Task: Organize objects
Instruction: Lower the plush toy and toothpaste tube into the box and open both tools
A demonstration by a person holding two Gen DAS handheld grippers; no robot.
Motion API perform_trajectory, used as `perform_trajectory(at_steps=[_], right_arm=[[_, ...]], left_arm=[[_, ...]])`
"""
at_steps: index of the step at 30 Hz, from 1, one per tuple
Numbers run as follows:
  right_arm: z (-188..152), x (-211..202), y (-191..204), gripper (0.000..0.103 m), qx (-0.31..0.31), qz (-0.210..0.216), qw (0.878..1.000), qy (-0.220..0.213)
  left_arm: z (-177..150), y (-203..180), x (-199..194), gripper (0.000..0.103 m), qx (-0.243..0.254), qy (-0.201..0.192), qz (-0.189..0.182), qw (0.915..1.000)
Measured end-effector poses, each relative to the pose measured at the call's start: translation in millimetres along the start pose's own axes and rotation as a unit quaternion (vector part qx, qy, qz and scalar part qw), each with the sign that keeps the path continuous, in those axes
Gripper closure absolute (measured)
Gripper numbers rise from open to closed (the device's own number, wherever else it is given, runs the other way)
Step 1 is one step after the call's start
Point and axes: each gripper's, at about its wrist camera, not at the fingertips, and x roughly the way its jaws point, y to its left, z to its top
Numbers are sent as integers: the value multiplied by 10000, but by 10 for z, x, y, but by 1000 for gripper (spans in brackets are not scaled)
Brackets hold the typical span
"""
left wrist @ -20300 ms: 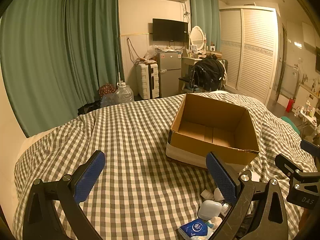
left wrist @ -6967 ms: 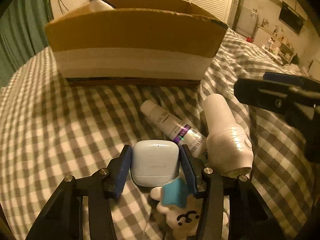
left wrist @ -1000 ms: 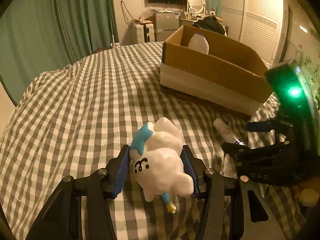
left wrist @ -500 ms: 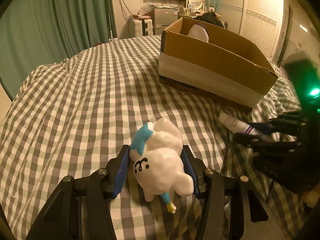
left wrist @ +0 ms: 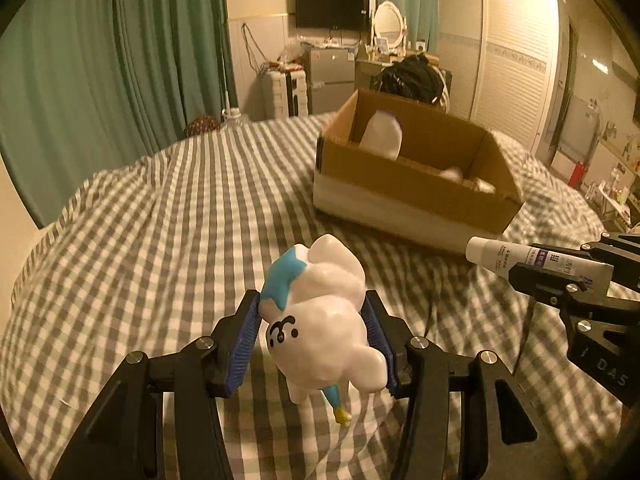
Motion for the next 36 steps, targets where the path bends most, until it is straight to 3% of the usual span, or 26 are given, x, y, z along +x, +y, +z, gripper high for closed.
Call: perform_trajectory(at_steps=[8,18,26,36], right_arm=[[316,-492,-169,83,-29,-21,9975,-703],[905,-807,-538,83,122,-112,9900,-1404],[1263,-624,-889,83,408,-126,9866,-1577],[1503,102,-1236,83,703,-27,9901,-1213]], left_arm=[[443,21,-288,50,-177,-351,-280,9988],[1268,-151,-316,50,64,-888,-401,9952],[1759,-376,99,50,346,-1079,-474,9924],[1903,-695,988,50,697,-600,-676,9935]])
